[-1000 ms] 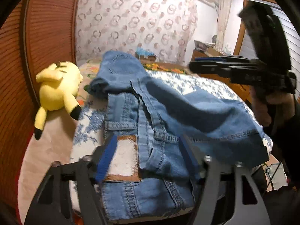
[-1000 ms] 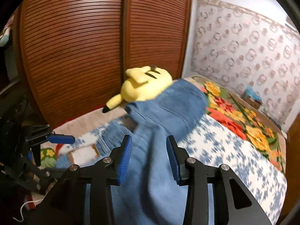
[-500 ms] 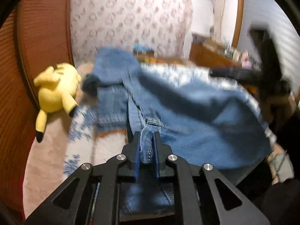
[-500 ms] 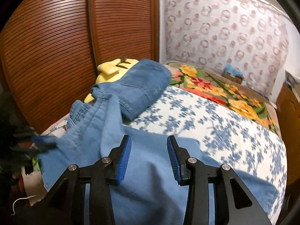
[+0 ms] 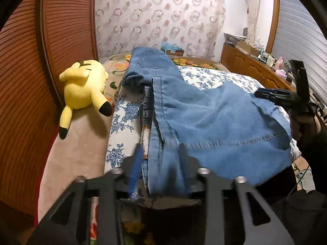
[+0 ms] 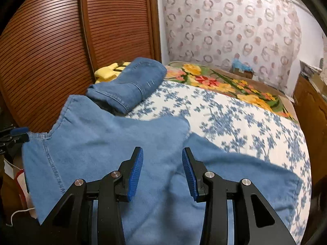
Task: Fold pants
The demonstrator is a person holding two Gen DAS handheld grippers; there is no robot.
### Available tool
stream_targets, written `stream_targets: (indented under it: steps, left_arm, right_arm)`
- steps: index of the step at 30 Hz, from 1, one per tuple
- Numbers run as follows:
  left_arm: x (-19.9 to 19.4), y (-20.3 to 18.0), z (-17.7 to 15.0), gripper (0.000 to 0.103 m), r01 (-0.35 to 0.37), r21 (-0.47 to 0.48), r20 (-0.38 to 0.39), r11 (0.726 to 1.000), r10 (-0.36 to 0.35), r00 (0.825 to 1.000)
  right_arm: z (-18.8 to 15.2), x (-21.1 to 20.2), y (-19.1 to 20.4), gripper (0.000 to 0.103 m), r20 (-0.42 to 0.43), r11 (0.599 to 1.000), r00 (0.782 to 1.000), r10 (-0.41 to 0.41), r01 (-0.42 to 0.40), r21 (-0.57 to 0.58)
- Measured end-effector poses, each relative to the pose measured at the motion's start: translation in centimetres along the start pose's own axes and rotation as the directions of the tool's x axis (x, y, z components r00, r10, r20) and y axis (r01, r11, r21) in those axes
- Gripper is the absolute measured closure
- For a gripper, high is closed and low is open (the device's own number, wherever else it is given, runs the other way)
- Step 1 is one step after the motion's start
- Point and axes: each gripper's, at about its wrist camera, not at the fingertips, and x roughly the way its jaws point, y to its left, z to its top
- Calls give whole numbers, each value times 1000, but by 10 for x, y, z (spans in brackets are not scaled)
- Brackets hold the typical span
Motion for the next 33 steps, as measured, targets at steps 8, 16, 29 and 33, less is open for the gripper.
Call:
stream_targets:
  steps: [8,16,29,33]
  left_arm:
    - [28,-5,33,45,8,35,45,999,-9,999]
    - [86,-1,78,45,-8,65,10,998,7,1000]
    - [84,15,96,96,-123,62,56,990,120,991]
    - [76,27,105,94,-115,43,47,992,113,992]
  right_arm:
    - [-26,-9,-30,62,-30,997,998,-51,52,50]
    - [-54,4,-48,61,-118,992,988,-96,105,73]
    - [-59,15,-44,56,-111,991,986,-121,127,44]
    - [-63,14,-49,56,-106,991,988,-110,116,60]
